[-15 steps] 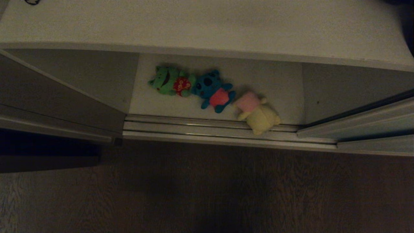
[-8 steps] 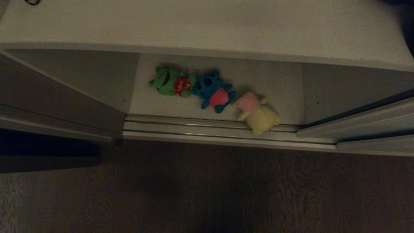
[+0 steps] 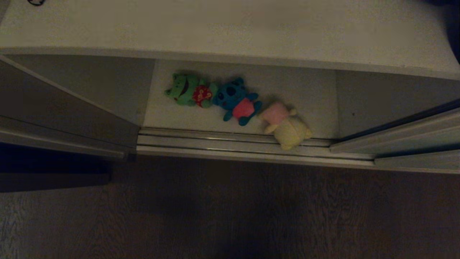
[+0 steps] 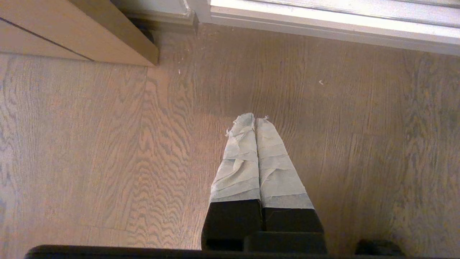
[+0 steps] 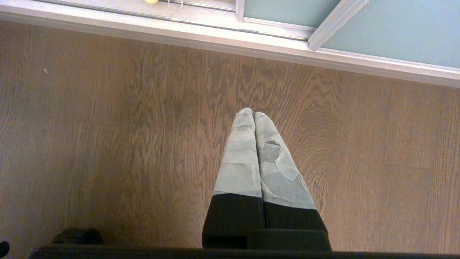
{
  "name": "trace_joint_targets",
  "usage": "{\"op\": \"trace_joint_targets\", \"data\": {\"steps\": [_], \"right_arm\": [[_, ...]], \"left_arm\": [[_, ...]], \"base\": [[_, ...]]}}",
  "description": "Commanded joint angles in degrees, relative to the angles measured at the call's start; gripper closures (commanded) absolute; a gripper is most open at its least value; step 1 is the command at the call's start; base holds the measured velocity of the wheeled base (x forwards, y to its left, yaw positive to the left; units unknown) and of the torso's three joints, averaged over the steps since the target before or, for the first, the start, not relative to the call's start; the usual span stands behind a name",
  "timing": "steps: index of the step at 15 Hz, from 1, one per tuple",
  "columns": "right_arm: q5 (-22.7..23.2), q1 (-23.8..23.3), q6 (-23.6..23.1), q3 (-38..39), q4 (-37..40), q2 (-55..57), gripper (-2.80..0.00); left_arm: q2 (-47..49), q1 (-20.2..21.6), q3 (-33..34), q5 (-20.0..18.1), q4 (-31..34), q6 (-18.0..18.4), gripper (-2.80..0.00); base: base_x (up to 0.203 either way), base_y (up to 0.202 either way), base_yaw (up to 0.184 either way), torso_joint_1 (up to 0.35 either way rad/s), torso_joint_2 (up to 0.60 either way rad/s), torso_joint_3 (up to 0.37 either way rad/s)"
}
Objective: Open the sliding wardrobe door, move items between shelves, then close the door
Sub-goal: Close the door
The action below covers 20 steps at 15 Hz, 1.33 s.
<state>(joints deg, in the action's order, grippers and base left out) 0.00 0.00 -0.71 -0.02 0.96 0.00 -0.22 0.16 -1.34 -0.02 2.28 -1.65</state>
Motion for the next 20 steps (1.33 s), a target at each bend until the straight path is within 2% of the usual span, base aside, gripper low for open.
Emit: {"op": "trace_joint_targets", "data": {"steps": [1, 20], "right_arm": [[0.0, 0.0, 0.0, -0.1, 0.0, 0.0, 0.00], [0.0, 0.0, 0.0, -0.1, 0.0, 0.0, 0.00]], "left_arm": [[0.2, 0.0, 0.0, -0.1, 0.0, 0.0, 0.00], [0.2, 0.0, 0.1, 0.0, -0.1, 0.0, 0.00]], "base": [[0.000, 0.000, 0.000, 0.000, 0.00, 0.000], [0.000, 0.000, 0.000, 0.000, 0.00, 0.000]]}}
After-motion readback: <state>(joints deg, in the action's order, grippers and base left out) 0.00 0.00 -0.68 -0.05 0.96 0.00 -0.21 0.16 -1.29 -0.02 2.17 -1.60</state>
